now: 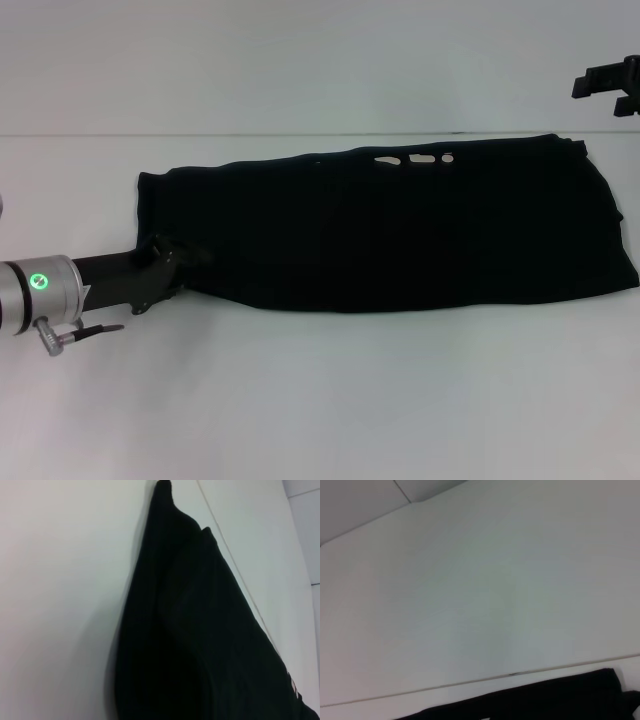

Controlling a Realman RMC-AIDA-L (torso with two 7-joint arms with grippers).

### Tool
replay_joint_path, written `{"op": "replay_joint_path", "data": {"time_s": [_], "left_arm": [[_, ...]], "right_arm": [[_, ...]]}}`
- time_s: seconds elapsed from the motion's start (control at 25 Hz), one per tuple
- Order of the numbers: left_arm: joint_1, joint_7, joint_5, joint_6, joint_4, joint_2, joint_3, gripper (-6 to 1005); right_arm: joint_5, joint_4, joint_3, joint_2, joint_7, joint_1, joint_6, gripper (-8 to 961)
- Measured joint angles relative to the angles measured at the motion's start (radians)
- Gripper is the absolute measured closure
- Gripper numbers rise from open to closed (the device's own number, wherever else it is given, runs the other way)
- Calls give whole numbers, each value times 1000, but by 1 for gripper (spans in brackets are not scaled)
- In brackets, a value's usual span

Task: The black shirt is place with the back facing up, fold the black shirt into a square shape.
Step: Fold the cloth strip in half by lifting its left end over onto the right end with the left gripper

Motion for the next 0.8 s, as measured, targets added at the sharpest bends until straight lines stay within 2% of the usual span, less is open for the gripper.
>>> {"op": "replay_joint_path", "data": {"time_s": [0.24,0.36,0.4,0.44,0.56,0.64,0.72,0.8], "left_arm": [[2,44,0,1,0,0,2,818],[5,82,-9,5,0,-2,-4,917],[6,95,-14,6,0,-4,-6,950],[8,110,-22,6,-1,-5,-6,983],[12,147,-37,1,-1,-9,-9,983],[12,175,-44,-3,-3,-10,-9,983],[12,208,-55,-4,-5,-11,-9,983],[17,247,-60,-6,-2,-11,-9,983]], "right_arm": [[0,0,0,-1,-12,-3,-3,197],[49,-4,22,7,-133,-16,-4,197],[83,-8,38,17,-198,-31,-4,197],[159,-28,73,40,-296,-63,-2,197],[385,-97,152,117,-563,-180,-19,197],[533,-131,168,156,-705,-263,-46,197],[636,-151,171,184,-819,-348,-79,197],[702,-150,181,197,-896,-418,-108,197]]}}
